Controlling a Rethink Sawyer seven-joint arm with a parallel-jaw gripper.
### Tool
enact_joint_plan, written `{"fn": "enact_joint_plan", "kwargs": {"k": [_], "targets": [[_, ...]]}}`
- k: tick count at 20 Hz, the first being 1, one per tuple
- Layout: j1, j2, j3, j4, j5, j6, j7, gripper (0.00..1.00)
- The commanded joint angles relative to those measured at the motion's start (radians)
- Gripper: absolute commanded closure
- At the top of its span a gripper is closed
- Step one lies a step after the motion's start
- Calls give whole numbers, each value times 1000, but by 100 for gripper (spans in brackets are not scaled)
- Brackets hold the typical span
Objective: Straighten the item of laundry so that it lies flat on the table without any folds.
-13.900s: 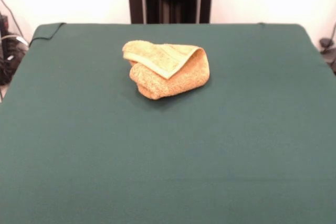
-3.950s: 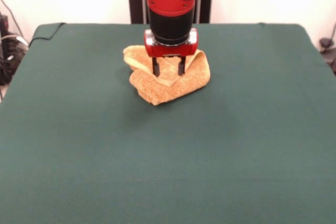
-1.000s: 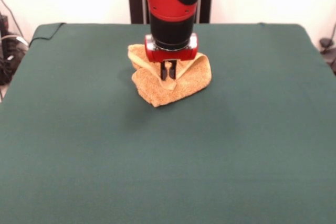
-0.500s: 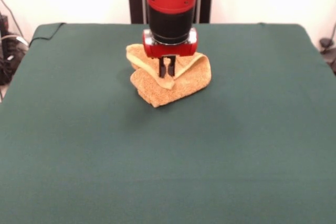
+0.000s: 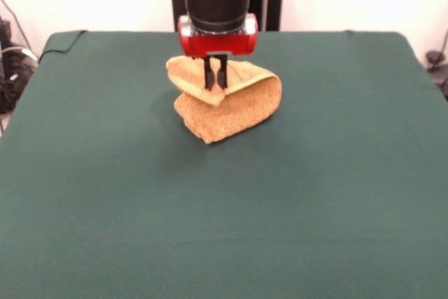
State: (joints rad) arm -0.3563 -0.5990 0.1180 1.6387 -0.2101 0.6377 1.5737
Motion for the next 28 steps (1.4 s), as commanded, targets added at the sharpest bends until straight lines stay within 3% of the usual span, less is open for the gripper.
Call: {"fn": "enact_joint_plan", "kwargs": {"k": [1, 17, 28], "targets": [[21, -70, 129, 56, 37, 172, -31, 100], [66, -306, 84, 169, 109, 320, 61, 100], [95, -452, 50, 173, 166, 465, 82, 100]]}}
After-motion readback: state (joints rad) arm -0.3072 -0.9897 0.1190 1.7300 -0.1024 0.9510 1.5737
